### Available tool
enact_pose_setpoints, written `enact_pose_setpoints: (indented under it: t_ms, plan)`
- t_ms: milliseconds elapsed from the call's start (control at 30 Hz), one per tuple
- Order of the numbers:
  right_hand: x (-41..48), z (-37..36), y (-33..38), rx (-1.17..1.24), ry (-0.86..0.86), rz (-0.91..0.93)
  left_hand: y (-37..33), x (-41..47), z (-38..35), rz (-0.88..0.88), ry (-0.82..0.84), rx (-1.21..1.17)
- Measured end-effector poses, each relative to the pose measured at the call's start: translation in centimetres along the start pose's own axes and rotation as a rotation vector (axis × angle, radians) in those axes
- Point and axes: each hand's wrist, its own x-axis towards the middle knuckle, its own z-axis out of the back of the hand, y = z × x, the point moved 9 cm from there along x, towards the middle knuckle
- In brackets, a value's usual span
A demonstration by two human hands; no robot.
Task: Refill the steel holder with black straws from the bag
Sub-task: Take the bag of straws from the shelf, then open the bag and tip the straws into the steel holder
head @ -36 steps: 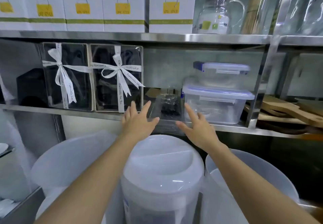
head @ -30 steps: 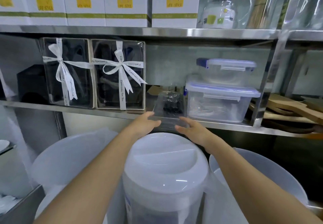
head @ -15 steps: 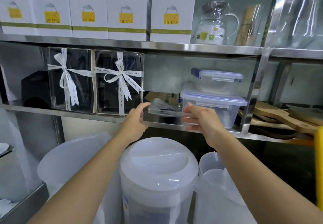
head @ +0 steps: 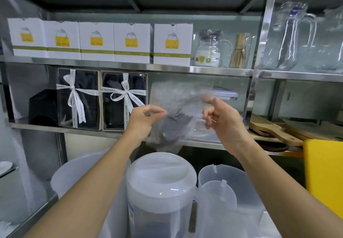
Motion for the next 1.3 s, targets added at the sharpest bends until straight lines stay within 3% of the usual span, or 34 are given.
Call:
enact_pose_setpoints:
  t_ms: [167,533,1000,1167,1300]
  plan:
    - [-1.9,0.1,1.6,-0.304,-0.035,-0.037,-4.5,-1.0,0.5,-0.062,-0.027,-0.046]
    - [-8.1,-1.3,11.1,-0.180,-0.142,0.067,-16.2,-7.3,-0.4,-0.119,0.023,-0.204]
    - [-26.5,3.9,6.1,-0.265,-0.269,-0.243,-8.2,-23.4,-9.1,0.303,0.189,-0.327]
    - [-29.9,6.9,8.1,-0.254,-0.362,-0.198,-9.1,-26.5,-13.0,0.305,0.228,-0.281]
    - [-30.8,9.7,10.0,-0.254,-0.423,-0.116,-10.2,-27.3,-15.4,0.290,0.078,-0.237]
